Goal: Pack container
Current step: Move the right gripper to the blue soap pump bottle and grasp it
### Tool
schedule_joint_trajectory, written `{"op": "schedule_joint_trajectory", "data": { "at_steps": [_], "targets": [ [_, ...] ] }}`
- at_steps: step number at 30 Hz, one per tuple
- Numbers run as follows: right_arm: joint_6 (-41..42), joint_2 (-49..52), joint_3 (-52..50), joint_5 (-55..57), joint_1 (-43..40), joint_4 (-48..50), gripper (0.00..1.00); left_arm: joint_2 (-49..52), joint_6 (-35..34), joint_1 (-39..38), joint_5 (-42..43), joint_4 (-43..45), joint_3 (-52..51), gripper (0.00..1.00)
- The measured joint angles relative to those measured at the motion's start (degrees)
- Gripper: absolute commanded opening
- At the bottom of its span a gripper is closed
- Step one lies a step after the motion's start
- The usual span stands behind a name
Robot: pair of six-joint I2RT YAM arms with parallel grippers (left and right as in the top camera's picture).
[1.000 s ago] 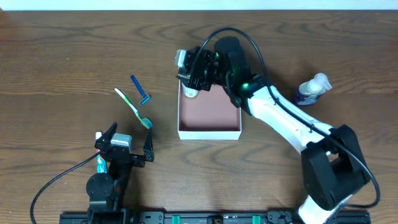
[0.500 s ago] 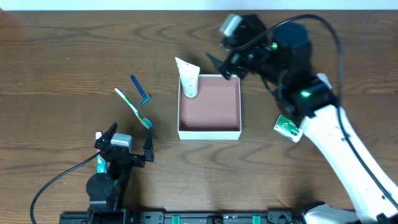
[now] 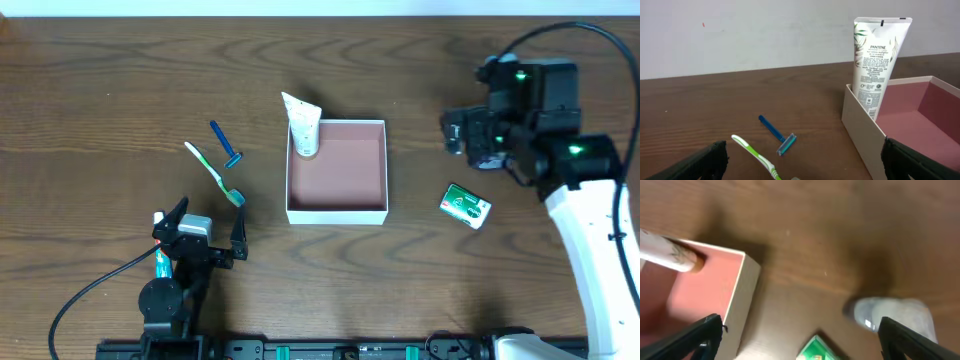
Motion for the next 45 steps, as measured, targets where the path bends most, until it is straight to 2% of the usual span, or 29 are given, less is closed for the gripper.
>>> {"op": "schedule_joint_trajectory", "data": {
  "at_steps": [5, 13, 18, 25, 36, 40, 45],
  "targets": [
    [0.7, -0.1, 0.0, -0.2, -4.4, -1.0, 0.99, 0.0, 0.0, 0.0, 0.0, 0.0, 0.0, 0.98],
    [0.7, -0.1, 0.0, 6.8, -9.3, -0.9, 0.99, 0.0, 0.0, 0.0, 0.0, 0.0, 0.0, 0.98],
    [0.3, 1.5, 0.0, 9.6, -10.0, -1.5, 0.98, 0.0, 0.0, 0.0, 0.0, 0.0, 0.0, 0.98],
    [-0.1, 8.7, 0.0, 10.7, -10.0, -0.1, 0.91, 0.0, 0.0, 0.0, 0.0, 0.0, 0.0, 0.98],
    [4.0, 16.0, 0.0, 11.3, -10.0, 5.1, 0.89, 0.0, 0.0, 0.0, 0.0, 0.0, 0.0, 0.98],
    [4.7, 16.2, 0.0, 11.8, -10.0, 5.6, 0.80, 0.0, 0.0, 0.0, 0.0, 0.0, 0.0, 0.98],
    [5.5, 16.2, 0.0, 12.3, -10.0, 5.8, 0.62, 0.0, 0.0, 0.0, 0.0, 0.0, 0.0, 0.98]
  ]
}}
